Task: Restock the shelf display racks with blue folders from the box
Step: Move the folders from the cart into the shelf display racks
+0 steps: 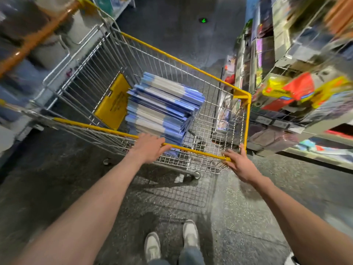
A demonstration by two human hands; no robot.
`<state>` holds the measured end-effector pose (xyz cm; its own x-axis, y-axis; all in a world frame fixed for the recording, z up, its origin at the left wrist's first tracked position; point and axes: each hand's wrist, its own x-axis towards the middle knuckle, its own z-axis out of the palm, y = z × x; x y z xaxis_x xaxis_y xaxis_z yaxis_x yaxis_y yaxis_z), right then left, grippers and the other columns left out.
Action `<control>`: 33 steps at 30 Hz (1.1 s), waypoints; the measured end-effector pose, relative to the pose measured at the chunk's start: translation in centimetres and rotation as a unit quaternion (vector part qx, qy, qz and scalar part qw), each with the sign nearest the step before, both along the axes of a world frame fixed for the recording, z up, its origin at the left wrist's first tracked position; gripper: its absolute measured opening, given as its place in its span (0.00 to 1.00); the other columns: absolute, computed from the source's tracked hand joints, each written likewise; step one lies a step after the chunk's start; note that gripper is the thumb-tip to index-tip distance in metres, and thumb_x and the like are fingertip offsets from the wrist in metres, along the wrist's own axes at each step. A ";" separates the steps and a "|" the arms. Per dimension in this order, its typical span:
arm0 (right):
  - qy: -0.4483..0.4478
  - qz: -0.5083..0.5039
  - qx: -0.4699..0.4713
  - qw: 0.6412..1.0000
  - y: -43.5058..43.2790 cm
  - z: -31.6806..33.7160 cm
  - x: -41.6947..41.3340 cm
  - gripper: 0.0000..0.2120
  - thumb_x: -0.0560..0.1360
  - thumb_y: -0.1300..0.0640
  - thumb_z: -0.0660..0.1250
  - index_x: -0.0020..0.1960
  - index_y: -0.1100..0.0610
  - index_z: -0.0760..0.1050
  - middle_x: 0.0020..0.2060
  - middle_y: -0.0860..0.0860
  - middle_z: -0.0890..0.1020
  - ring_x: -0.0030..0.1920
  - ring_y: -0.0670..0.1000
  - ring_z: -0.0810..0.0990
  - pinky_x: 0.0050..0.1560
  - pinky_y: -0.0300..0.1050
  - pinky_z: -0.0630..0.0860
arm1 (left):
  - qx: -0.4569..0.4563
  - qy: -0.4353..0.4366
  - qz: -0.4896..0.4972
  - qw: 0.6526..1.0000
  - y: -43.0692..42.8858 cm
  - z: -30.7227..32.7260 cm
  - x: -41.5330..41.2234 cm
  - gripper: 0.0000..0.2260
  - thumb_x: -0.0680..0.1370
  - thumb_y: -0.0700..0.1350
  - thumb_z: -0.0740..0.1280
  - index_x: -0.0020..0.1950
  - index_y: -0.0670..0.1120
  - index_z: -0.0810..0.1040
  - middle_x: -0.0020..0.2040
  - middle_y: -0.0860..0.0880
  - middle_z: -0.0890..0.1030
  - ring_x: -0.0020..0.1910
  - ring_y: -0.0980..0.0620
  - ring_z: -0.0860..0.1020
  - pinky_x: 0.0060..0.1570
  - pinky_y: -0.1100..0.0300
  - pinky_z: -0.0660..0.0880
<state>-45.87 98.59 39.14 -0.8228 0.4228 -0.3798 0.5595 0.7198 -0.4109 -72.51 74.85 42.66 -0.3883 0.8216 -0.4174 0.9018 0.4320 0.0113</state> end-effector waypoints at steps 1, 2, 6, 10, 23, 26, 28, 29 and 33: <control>-0.008 -0.005 -0.001 1.000 0.7 0.1 0.4 0.35 0.80 0.36 0.50 0.72 0.61 0.71 0.72 0.64 0.71 0.79 0.63 0.47 0.70 0.41 0.24 | 0.004 0.007 -0.011 1.000 0.8 -0.1 0.3 0.28 0.83 0.65 0.45 0.65 0.50 0.75 0.61 0.48 0.81 0.60 0.46 0.78 0.64 0.47 0.69; -0.011 -0.017 0.000 1.000 1.3 0.3 0.6 0.29 0.81 0.41 0.53 0.73 0.60 0.70 0.74 0.63 0.68 0.79 0.61 0.42 0.70 0.43 0.26 | 0.007 0.014 -0.019 1.000 1.4 -0.2 0.5 0.27 0.83 0.65 0.44 0.62 0.50 0.75 0.60 0.48 0.81 0.59 0.47 0.78 0.62 0.47 0.70; -0.034 -0.026 0.013 0.999 3.4 -0.4 1.6 0.24 0.82 0.50 0.60 0.75 0.59 0.67 0.78 0.58 0.61 0.78 0.63 0.33 0.76 0.55 0.37 | -0.006 0.014 -0.024 1.000 3.6 -0.5 1.2 0.28 0.83 0.65 0.44 0.66 0.50 0.74 0.65 0.46 0.79 0.64 0.45 0.75 0.65 0.46 0.69; -0.080 -0.024 0.023 0.996 5.2 -0.4 2.4 0.24 0.83 0.47 0.56 0.78 0.54 0.64 0.79 0.53 0.58 0.79 0.62 0.35 0.76 0.64 0.42 | -0.021 -0.010 -0.010 1.000 6.2 0.5 2.0 0.25 0.84 0.63 0.47 0.66 0.49 0.73 0.66 0.45 0.77 0.66 0.43 0.74 0.65 0.46 0.67; -0.211 0.134 -0.010 0.968 8.9 2.5 -0.5 0.27 0.77 0.30 0.58 0.57 0.54 0.74 0.53 0.51 0.82 0.64 0.55 0.76 0.76 0.64 0.51 | -0.144 -0.094 0.078 0.982 9.1 3.7 1.5 0.45 0.71 0.74 0.37 0.80 0.50 0.61 0.79 0.46 0.65 0.77 0.45 0.64 0.74 0.45 0.57; -0.186 0.101 0.001 0.977 11.1 3.9 -3.1 0.33 0.74 0.30 0.63 0.64 0.56 0.74 0.61 0.54 0.80 0.62 0.56 0.78 0.63 0.54 0.73 | -0.150 -0.173 0.151 0.962 10.5 4.0 1.0 0.36 0.78 0.71 0.50 0.80 0.52 0.61 0.80 0.48 0.64 0.77 0.46 0.64 0.75 0.46 0.57; -0.130 0.058 0.012 0.990 12.8 4.9 -5.4 0.26 0.77 0.36 0.63 0.62 0.56 0.75 0.59 0.55 0.80 0.58 0.57 0.80 0.57 0.51 0.77 | -0.091 -0.257 0.219 0.937 11.9 4.2 0.7 0.33 0.81 0.67 0.55 0.80 0.49 0.63 0.79 0.48 0.66 0.76 0.47 0.66 0.74 0.49 0.62; -0.103 0.045 0.004 0.994 13.6 5.4 -6.7 0.23 0.79 0.39 0.63 0.61 0.57 0.75 0.57 0.56 0.81 0.56 0.57 0.81 0.56 0.50 0.78 | -0.044 -0.291 0.256 0.921 12.7 4.2 0.5 0.30 0.82 0.63 0.57 0.79 0.47 0.64 0.78 0.47 0.68 0.74 0.47 0.68 0.73 0.50 0.65; -0.016 0.041 -0.035 0.998 16.3 6.7 -13.9 0.13 0.81 0.51 0.64 0.56 0.60 0.79 0.50 0.56 0.85 0.47 0.54 0.83 0.52 0.46 0.80 | 0.149 -0.335 0.378 0.850 17.4 3.9 -1.6 0.25 0.84 0.56 0.61 0.78 0.48 0.64 0.76 0.45 0.68 0.72 0.44 0.70 0.71 0.46 0.69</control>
